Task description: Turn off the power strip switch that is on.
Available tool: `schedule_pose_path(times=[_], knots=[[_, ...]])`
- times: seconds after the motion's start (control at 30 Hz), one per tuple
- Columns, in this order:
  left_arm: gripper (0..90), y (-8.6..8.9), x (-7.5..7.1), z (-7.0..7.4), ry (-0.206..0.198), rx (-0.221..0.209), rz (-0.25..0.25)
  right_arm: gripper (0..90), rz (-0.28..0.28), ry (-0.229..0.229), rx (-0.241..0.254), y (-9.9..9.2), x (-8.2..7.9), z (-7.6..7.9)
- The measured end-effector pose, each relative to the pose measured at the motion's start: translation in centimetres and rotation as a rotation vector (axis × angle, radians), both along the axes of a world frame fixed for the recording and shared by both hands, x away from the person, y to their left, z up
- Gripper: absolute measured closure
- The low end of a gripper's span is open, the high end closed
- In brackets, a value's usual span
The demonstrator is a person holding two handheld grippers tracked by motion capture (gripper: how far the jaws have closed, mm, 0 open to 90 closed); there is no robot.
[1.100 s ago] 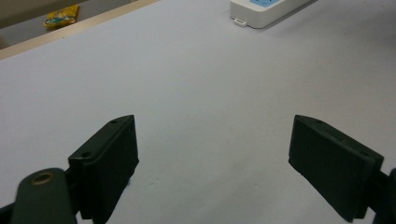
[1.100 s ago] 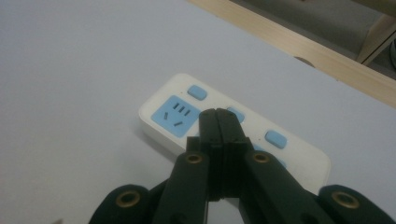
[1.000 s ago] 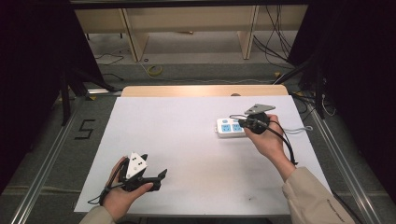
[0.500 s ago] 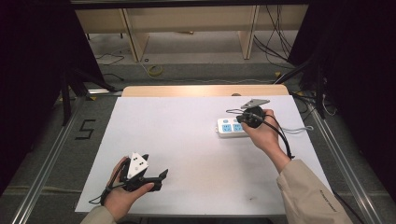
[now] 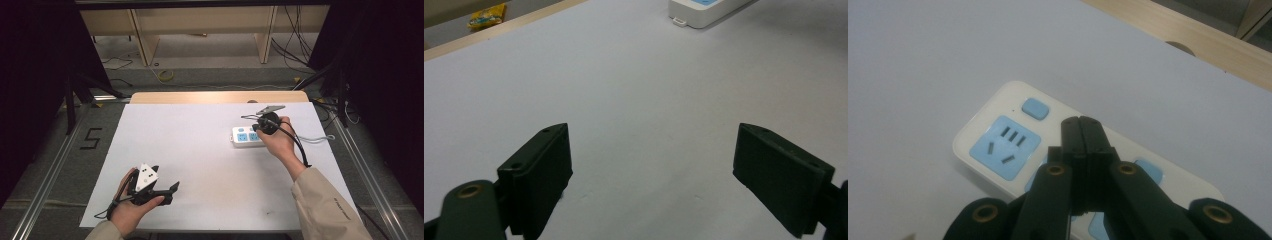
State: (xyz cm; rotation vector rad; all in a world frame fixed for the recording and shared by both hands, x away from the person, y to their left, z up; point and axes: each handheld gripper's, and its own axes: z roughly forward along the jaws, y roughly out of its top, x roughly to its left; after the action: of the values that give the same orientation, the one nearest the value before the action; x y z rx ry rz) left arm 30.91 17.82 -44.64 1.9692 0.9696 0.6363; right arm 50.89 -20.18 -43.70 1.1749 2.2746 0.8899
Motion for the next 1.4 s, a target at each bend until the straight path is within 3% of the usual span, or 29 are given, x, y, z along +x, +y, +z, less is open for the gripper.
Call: schedule_pose_path(times=[0.57,1.4], knots=[[15.1,0.0,0.0,0.0,0.003,0.0,-0.005,90.0,-0.028,0.036,-0.042,0.7,2.2,-1.1],[15.1,-0.1,0.0,-0.1,0.002,0.002,-0.007,90.0,-0.036,0.069,-0.073,1.5,2.8,-1.5]])
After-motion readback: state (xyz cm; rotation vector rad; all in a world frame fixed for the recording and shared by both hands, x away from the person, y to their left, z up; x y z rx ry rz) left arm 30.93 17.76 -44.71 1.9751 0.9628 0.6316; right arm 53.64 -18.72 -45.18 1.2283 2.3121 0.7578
